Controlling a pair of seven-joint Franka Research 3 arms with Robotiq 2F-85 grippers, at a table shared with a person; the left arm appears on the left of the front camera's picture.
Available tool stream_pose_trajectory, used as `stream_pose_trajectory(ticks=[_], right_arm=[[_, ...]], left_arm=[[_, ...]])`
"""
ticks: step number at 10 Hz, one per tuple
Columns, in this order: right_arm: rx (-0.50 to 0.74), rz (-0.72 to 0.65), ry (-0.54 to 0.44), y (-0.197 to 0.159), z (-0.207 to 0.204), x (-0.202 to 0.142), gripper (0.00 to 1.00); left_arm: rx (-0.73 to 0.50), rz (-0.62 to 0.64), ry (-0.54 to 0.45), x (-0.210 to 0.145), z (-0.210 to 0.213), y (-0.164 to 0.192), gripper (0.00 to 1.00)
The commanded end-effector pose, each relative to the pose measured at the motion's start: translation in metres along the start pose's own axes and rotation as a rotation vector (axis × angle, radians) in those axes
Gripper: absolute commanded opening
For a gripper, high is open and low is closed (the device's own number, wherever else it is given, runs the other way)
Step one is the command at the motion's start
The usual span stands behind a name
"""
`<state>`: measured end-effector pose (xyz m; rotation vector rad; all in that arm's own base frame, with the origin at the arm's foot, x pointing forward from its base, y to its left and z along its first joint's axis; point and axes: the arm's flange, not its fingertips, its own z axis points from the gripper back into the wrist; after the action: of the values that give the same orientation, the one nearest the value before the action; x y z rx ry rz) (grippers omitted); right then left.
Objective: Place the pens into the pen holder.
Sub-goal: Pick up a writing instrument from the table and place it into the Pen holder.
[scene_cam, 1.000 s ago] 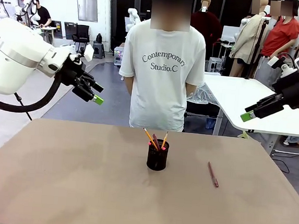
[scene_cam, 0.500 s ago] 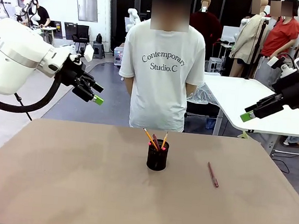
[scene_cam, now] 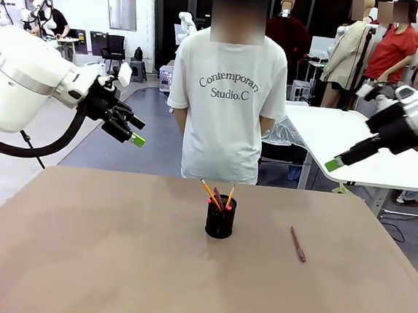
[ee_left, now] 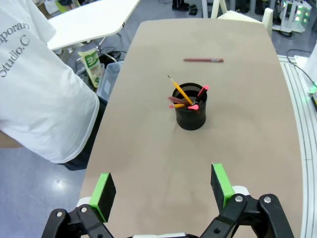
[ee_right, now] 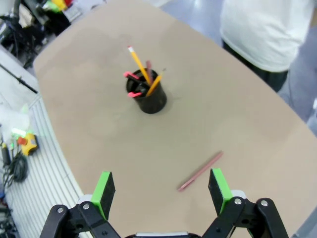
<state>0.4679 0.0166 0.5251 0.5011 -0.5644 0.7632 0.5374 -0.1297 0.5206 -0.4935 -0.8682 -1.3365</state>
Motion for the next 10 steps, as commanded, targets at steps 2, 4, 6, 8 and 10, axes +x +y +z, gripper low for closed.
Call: stream_pose_trajectory(ticks=[2,4,6,8,10], right_arm=[[-0.119,-0.167,0.178,-0.014,-0.034,0.037,1.00],[-0.200,-0.233,0.303,-0.025,-0.060,0.036,1.00],[-0.274,-0.327,0.404,-0.036,-0.095,0.028,1.00],[-0.354,-0.458,0.422,-0.041,-0.125,0.021,1.00],[-0.480,-0.507,0.461,-0.033,-0.143,0.005,1.00]], left_arm=[[-0.005,0.008,0.006,0.000,0.002,-0.001,1.00],[-0.005,0.008,0.006,0.000,0.002,-0.001,1.00],[-0.005,0.008,0.006,0.000,0.002,-0.001,1.00],[-0.005,0.008,0.006,0.000,0.002,-0.001,1.00],[-0.005,0.008,0.006,0.000,0.002,-0.001,1.00]])
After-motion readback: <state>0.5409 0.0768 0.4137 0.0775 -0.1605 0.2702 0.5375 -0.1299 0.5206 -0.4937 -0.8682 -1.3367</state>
